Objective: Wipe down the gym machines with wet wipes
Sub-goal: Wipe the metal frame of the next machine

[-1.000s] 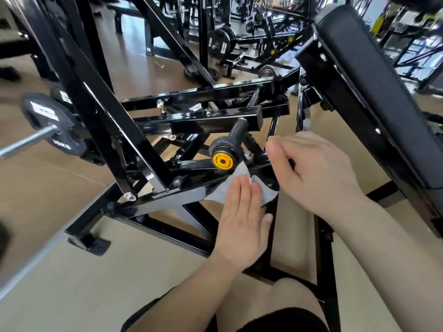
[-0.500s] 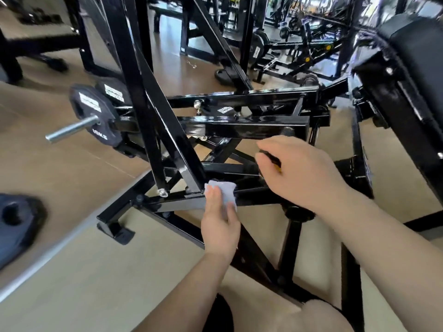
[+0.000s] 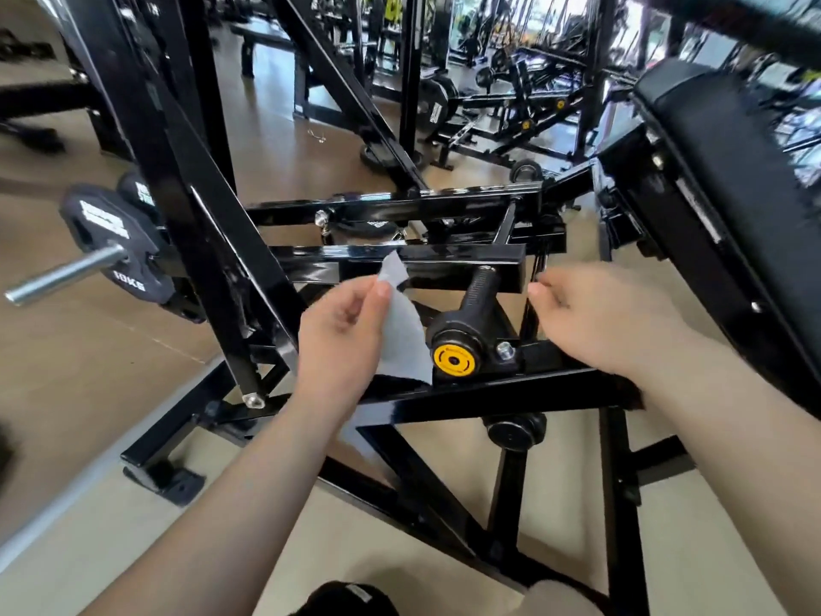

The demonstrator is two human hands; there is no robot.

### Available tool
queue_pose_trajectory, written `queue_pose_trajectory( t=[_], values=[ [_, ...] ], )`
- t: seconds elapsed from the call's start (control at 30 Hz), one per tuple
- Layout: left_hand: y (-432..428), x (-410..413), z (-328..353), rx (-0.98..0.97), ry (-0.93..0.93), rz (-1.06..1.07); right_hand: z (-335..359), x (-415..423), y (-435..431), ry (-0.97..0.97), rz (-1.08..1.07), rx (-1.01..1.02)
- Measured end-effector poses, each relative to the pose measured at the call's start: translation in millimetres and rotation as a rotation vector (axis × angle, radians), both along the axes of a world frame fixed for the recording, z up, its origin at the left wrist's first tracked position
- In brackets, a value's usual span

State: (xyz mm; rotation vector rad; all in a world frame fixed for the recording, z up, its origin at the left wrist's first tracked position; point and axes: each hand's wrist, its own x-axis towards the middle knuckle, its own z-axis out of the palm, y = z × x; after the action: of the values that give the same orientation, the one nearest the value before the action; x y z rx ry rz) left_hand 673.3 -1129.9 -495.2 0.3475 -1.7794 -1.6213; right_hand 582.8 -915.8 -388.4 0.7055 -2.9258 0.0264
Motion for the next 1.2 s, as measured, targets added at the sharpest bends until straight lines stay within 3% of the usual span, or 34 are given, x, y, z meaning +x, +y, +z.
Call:
queue_pose_trajectory(
  t=[0.07, 0.23, 0.37, 0.47, 0.73, 0.8, 0.93, 1.1, 1.2],
  values=[
    [9.7, -22.7, 26.3, -0.063, 0.002, -0.126, -5.4, -3.8, 0.3, 0.013, 0.025, -0.047],
    [39.5, -52.8, 36.8, -0.379, -0.327, -0.682, -7.7, -1.3, -1.7, 0.020, 0.021, -0.074],
    [36.0, -63.1, 54.9, -0.267, -0.446, -0.857, -9.4, -7.7, -1.8, -0.032, 0.048, -0.072],
    [34.1, -52.0, 49.6, -0.222, -0.403, -0.786, -11.6, -10.9, -0.1, -0.025, 0.056, -0.067],
    [-14.6, -23.4, 50.7, 0.041, -0.154, -0.237, -16.7, -19.8, 1.4, -0.051, 0.037, 0.036],
    [-4.9, -20.0, 53.2, -0.038, -0.121, -0.309, -18.5, -21.1, 1.7, -0.048, 0.039, 0.024],
    [37.4, -16.3, 30.5, -0.506, -0.092, -0.494, -20.6, -22.3, 1.0, -0.044, 0.027, 0.021],
    [35.5, -31.4, 29.9, -0.391, -0.224, -0.588, -19.2, -20.6, 1.2, -0.027, 0.034, 0.021],
    [44.5, -8.0, 24.3, -0.467, -0.101, -0.353, -18.8, -20.1, 1.8, -0.040, 0.023, -0.030]
  ],
)
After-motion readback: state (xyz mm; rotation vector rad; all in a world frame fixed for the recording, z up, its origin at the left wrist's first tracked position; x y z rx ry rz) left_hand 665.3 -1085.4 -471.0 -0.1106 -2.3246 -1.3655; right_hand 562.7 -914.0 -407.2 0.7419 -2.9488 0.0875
